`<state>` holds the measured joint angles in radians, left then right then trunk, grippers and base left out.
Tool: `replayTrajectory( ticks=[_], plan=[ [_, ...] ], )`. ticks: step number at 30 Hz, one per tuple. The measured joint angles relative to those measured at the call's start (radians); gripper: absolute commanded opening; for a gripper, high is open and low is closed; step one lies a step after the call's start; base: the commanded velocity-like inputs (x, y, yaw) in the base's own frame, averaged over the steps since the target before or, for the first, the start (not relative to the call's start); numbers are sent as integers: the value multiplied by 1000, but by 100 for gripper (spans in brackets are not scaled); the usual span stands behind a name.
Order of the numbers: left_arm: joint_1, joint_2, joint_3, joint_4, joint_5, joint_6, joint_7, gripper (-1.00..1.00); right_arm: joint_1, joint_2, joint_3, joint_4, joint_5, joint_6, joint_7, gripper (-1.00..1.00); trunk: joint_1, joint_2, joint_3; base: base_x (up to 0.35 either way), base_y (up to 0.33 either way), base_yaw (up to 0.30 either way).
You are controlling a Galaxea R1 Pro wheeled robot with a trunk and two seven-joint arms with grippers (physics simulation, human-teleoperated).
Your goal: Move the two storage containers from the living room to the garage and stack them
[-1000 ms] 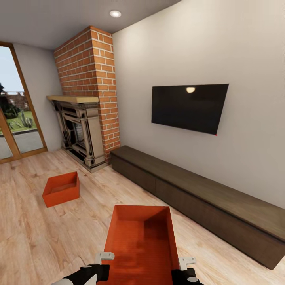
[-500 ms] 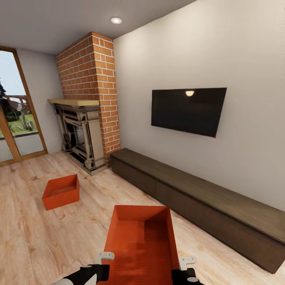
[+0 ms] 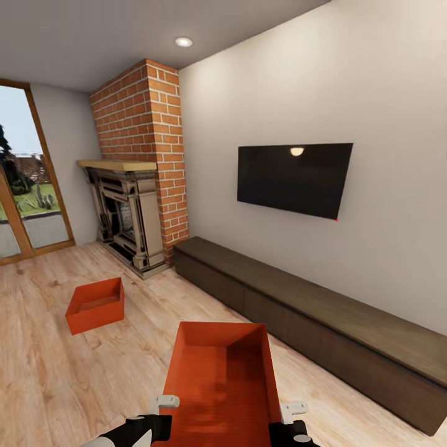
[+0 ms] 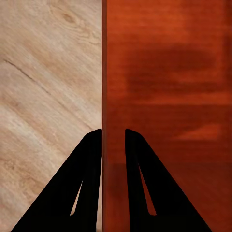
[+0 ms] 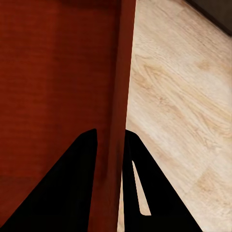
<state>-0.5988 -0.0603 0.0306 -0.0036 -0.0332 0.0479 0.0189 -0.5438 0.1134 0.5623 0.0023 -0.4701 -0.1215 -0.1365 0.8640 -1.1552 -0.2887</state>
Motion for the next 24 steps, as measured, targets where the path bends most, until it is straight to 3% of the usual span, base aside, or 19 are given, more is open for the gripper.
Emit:
replayTrajectory(
  ticks=[6, 24],
  plan=[
    [0, 0, 0, 0, 0, 0, 0, -100, 0, 0, 0, 0, 0, 0, 0, -100, 0, 0, 2, 0, 0, 53],
    [0, 0, 0, 0, 0, 0, 0, -100, 0, 0, 0, 0, 0, 0, 1, -100, 0, 0, 2, 0, 0, 261]
  ],
)
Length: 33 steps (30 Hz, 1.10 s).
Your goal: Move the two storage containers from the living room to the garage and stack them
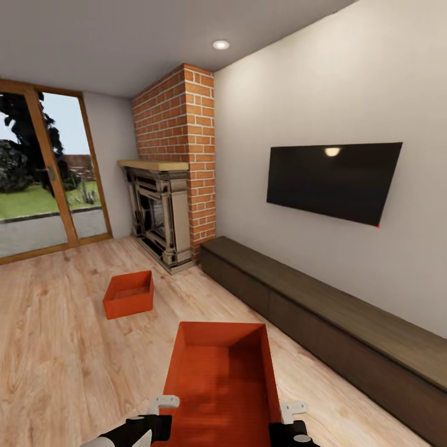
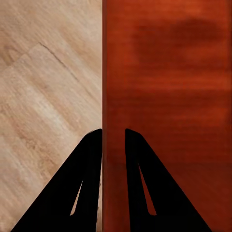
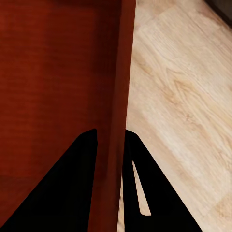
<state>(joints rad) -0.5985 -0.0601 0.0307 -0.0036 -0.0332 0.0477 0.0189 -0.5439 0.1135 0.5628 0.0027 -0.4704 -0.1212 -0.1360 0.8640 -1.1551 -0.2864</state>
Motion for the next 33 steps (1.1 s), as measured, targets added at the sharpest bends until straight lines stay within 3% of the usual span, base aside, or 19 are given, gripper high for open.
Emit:
replayTrajectory(
  ticks=[33],
  plan=[
    [0, 0, 0, 0, 0, 0, -1, -100, 0, 0, 0, 0, 0, 0, -1, -100, 0, 0, 0, 0, 0, 268]
  ],
)
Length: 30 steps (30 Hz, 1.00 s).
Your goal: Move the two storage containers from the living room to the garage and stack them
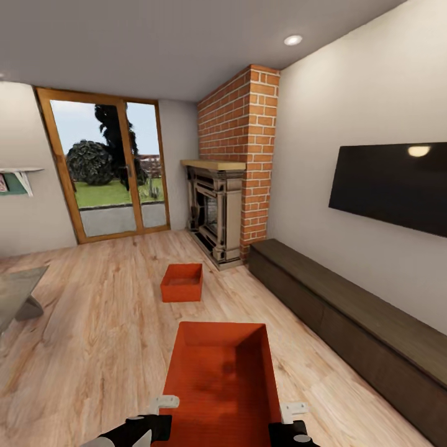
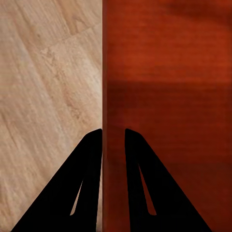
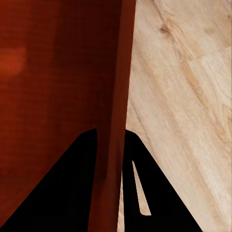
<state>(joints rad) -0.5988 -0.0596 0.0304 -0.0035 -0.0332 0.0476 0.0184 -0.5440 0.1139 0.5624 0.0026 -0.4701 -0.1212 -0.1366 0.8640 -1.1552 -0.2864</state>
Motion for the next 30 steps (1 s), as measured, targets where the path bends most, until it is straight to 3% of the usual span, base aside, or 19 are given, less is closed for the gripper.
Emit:
replayTrajectory(
  ticks=[30],
  plan=[
    [0, 1, 0, 0, 0, 0, -1, -100, 0, 1, 1, 0, 0, 0, -2, -100, 0, 0, 0, 0, 0, 269]
  ],
)
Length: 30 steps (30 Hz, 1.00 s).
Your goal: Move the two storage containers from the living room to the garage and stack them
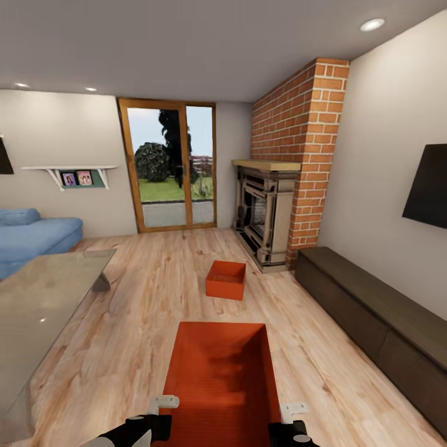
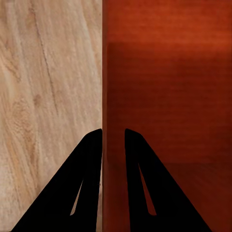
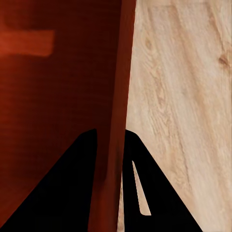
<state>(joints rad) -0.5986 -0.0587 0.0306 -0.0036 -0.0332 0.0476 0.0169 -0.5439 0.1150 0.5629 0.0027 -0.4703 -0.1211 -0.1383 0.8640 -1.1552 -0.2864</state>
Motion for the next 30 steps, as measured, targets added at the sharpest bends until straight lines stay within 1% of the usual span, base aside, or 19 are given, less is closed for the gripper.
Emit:
replayTrajectory(
  ticks=[30],
  plan=[
    [0, 0, 0, 0, 0, 0, 0, -100, 0, 0, 0, 0, 0, 0, 0, -100, 0, 0, 0, 0, 0, 269]
  ],
)
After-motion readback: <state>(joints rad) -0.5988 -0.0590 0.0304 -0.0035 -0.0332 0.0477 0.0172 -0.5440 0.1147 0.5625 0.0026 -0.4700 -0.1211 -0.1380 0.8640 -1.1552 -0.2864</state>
